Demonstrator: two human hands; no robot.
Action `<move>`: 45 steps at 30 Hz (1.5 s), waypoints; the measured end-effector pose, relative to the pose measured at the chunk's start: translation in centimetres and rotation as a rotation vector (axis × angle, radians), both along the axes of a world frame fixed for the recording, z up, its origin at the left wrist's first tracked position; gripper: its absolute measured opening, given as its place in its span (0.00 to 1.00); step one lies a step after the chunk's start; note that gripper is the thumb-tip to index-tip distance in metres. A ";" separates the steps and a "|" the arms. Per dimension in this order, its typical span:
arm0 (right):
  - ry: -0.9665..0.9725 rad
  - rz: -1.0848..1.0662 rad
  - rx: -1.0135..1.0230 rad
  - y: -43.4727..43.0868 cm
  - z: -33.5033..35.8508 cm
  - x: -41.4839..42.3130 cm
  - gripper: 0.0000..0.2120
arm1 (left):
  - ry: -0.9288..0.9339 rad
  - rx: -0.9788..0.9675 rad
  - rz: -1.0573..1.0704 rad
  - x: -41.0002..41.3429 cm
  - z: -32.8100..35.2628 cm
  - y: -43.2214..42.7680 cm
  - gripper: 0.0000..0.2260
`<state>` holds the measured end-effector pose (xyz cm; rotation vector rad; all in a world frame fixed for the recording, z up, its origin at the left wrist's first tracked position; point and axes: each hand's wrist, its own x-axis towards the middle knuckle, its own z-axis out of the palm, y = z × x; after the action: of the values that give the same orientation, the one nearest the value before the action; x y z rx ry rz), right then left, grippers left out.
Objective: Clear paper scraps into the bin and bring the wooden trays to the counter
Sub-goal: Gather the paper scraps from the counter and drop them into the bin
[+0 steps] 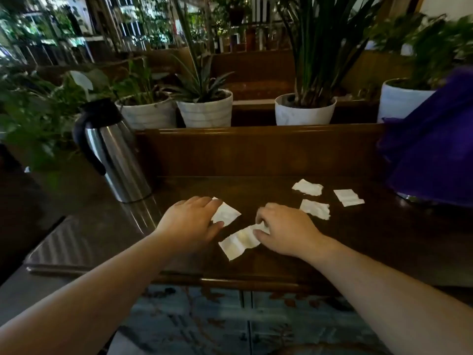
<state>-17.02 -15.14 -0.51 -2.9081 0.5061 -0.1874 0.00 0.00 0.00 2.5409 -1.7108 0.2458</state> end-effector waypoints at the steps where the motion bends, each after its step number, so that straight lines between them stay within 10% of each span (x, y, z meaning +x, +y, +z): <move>1: 0.026 -0.019 0.010 0.3 -0.2 0.5 0.15 | -0.007 -0.002 -0.012 0.5 -0.2 -0.4 0.24; 13: 0.268 -0.064 0.099 -0.1 -2.0 6.1 0.06 | 0.023 0.187 -0.216 7.2 -3.3 -5.0 0.21; 45: -0.078 -0.469 0.115 -15.4 2.2 -13.4 0.04 | 0.096 -0.003 -0.573 -7.3 -2.9 -23.1 0.09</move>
<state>-30.44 -30.50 1.74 -2.6134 1.1363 -0.3200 -7.33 -23.11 -2.87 1.9062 -2.2827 0.0855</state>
